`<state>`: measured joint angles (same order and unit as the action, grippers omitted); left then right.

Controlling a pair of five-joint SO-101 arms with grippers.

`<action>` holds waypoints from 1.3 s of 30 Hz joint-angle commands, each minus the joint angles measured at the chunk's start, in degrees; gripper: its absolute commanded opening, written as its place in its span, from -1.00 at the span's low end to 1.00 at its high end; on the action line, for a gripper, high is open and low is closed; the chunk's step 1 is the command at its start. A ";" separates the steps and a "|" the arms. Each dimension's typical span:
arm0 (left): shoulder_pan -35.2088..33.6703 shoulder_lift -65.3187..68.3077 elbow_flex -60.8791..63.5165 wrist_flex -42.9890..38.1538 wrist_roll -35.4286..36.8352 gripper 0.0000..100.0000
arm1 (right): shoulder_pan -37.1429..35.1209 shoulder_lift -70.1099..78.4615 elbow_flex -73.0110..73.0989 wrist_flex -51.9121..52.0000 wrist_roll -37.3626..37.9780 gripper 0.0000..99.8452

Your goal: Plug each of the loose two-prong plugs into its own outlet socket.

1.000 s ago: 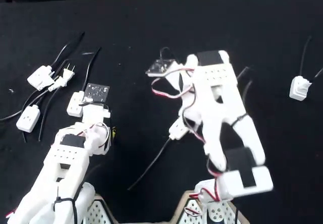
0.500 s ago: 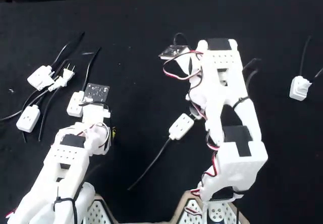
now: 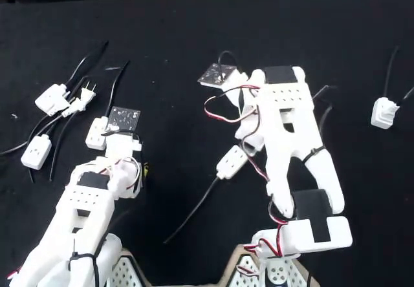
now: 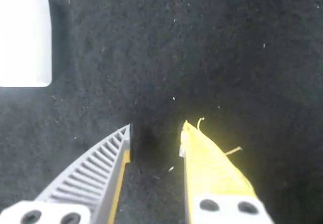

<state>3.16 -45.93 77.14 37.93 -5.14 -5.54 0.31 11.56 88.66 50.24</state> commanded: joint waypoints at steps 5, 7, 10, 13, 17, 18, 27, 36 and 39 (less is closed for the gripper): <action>-0.04 -0.70 -0.40 -0.62 0.53 -0.67 | -1.05 2.68 -0.04 -3.60 0.44 -0.98; -0.04 -0.70 -0.40 -0.62 0.53 -0.67 | -1.05 3.91 -0.31 -3.60 0.53 -0.98; -0.04 -0.70 -0.40 -0.62 0.53 -0.67 | -1.23 4.53 -0.31 -3.69 0.62 -0.98; -0.04 -0.70 -0.40 -0.62 0.53 -0.67 | -1.23 4.53 -0.13 -4.04 1.93 -0.98; -0.04 -0.70 -0.40 -0.62 0.53 -0.67 | -1.23 4.62 0.04 -4.04 2.64 -0.98; -0.04 -0.70 -0.40 -0.62 0.53 -0.67 | -1.32 4.62 0.04 -4.04 2.64 -0.98; -0.04 -0.70 -0.40 -0.26 0.44 -0.67 | -5.63 7.43 -0.40 -3.60 2.46 -0.98; -0.04 -0.70 -0.40 -0.26 0.44 -0.67 | -0.70 7.52 -5.76 1.41 2.46 -0.98; -0.04 -0.70 -0.40 -0.26 0.44 -0.67 | 0.09 7.78 -8.92 4.31 2.55 -0.98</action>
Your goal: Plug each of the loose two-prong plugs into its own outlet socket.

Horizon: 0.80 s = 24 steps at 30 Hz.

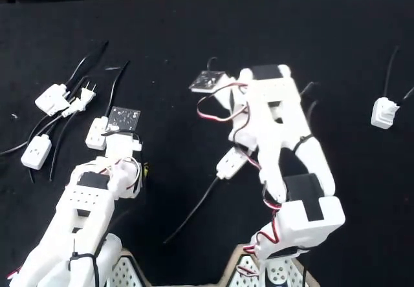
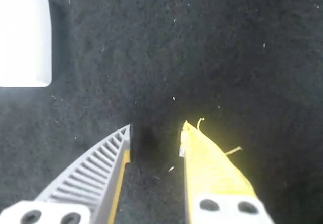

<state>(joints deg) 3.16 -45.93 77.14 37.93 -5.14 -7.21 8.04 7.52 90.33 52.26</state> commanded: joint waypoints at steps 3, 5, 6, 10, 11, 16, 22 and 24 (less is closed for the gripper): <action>-0.04 -0.70 -0.40 -0.26 0.44 -0.67 | 1.23 0.31 -5.23 2.81 0.53 -0.98; -0.04 -0.70 -0.40 -0.26 0.44 -0.67 | 0.62 0.31 -5.23 2.73 0.53 -0.98; -0.04 -0.70 -0.40 -0.26 0.44 -0.67 | 0.53 0.31 -5.23 2.73 0.53 -0.98; -0.04 -0.70 -0.40 -0.26 0.44 -0.67 | 0.79 0.40 -5.23 0.62 0.53 -0.98; -0.04 -0.70 -0.40 -0.26 0.44 -0.67 | 0.79 0.75 -5.23 0.53 0.53 -0.98; -0.04 -0.70 -0.40 -0.26 0.44 -0.67 | 0.53 5.49 -5.76 0.35 0.53 -0.98; -0.04 -0.70 -0.40 -0.26 0.44 -0.67 | 0.79 7.78 -7.25 0.35 0.53 -0.98; -0.04 -0.70 -0.40 -0.26 0.44 -0.67 | 0.62 7.78 -8.13 0.79 0.53 -0.98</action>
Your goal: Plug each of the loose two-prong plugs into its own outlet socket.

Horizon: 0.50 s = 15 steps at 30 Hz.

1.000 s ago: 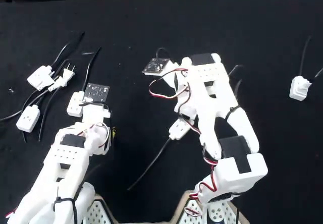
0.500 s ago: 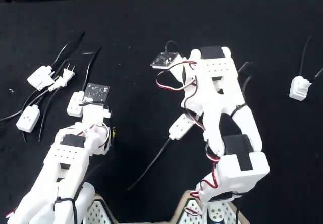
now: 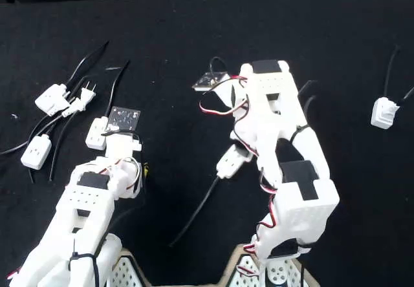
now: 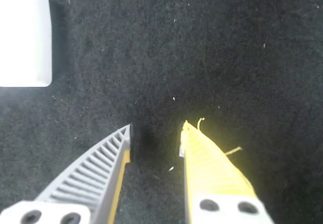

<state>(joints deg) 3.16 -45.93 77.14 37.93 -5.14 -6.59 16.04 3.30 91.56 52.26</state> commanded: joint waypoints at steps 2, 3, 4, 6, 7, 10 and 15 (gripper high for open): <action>-0.04 -0.70 -0.40 -0.26 0.44 -0.67 | 0.26 -0.22 -5.32 0.44 0.53 -0.98; -0.04 -0.70 -0.40 -0.26 0.44 -0.67 | 0.26 -0.22 -6.64 1.41 0.53 -0.98; -0.04 -0.70 -0.40 -0.26 0.44 -0.67 | 0.26 -0.13 -7.69 2.20 0.53 -0.98; -0.04 -0.70 -0.40 -0.26 0.44 -0.67 | 0.00 0.13 -9.36 2.99 0.53 -0.98; -0.04 -0.70 -0.40 -0.26 0.44 -0.67 | -0.09 0.22 -9.71 2.90 0.53 -0.98; -0.04 -0.70 -0.40 -0.26 0.44 -0.67 | -0.53 0.22 -10.24 2.81 0.62 -0.98; -0.04 -0.70 -0.40 -0.26 0.44 -0.67 | -0.70 0.31 -10.07 2.81 3.52 -0.98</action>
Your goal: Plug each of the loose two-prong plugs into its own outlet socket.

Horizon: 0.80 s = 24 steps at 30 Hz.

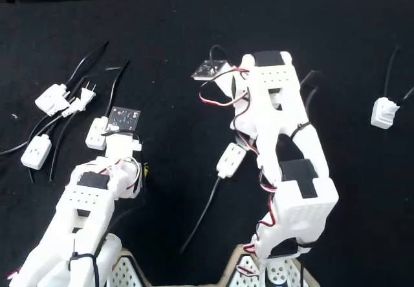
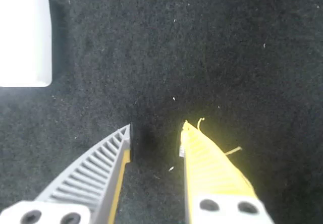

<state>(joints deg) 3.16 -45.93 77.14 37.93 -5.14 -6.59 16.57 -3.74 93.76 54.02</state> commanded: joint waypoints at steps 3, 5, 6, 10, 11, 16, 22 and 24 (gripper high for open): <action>-0.04 -0.70 -0.40 -0.26 0.44 -0.67 | -0.70 -0.22 -3.03 0.62 2.90 -0.98; -0.04 -0.70 -0.40 -0.26 0.44 -0.67 | -0.70 -0.22 -3.03 0.62 3.25 -0.98; -0.04 -0.70 -0.40 -0.26 0.44 -0.67 | -0.70 -0.22 -3.03 0.62 3.25 -0.98; -0.04 -0.70 -0.40 -0.26 0.44 -0.67 | -1.85 -0.22 0.04 -1.32 3.25 -0.98; -0.04 -0.70 -0.40 -0.26 0.44 -0.67 | -2.37 -0.31 1.10 -2.37 3.25 -0.98; -0.13 -0.70 -0.40 -0.18 0.44 -0.67 | -2.90 -0.31 3.21 -4.66 3.25 -0.98; -0.13 -0.70 -0.40 -0.18 0.44 -0.67 | -2.90 -0.31 3.47 -4.57 3.25 -0.98; -0.13 -0.70 -0.40 -0.18 0.44 -0.67 | -2.90 -0.31 3.47 -4.48 3.25 -0.98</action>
<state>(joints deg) 3.16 -45.93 77.14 37.93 -5.14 -8.35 16.57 -0.04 89.89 56.84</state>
